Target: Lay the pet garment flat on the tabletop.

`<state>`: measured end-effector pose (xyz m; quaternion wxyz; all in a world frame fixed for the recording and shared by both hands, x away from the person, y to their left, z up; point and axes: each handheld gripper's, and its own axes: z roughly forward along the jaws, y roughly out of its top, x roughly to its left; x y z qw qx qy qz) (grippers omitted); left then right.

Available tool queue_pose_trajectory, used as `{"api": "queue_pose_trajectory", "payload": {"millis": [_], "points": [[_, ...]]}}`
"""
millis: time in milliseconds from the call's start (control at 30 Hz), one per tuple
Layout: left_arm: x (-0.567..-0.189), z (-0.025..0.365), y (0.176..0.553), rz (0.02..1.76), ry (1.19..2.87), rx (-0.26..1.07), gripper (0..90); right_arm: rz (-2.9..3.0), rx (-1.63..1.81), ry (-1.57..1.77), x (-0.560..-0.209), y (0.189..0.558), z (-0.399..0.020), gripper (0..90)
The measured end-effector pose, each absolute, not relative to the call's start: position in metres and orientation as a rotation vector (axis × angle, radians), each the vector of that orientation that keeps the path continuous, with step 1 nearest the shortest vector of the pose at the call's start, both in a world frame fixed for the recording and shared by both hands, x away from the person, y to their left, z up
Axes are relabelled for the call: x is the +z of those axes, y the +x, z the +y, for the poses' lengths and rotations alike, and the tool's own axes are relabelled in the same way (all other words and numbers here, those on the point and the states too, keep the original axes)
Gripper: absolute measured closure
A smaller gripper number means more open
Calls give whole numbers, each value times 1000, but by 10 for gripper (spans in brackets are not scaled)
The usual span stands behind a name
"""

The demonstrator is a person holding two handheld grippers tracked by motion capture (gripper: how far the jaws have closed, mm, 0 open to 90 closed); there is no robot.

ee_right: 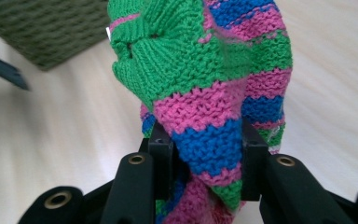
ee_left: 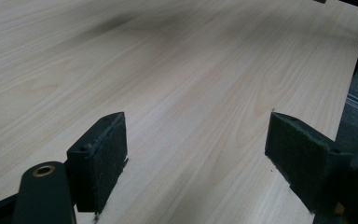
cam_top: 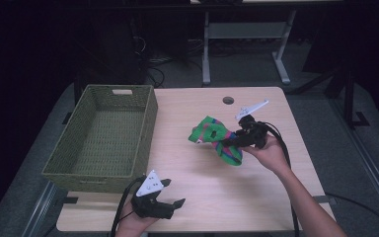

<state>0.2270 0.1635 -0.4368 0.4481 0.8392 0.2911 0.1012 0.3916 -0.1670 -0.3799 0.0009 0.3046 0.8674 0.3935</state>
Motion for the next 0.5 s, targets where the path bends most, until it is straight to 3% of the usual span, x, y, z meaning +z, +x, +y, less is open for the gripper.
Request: {"api": "queue_pose_trajectory", "payload": {"millis": [500], "points": [[-438,164,227,734,2067,243,204,2747,1248,910,-393,357,-172,653]]}}
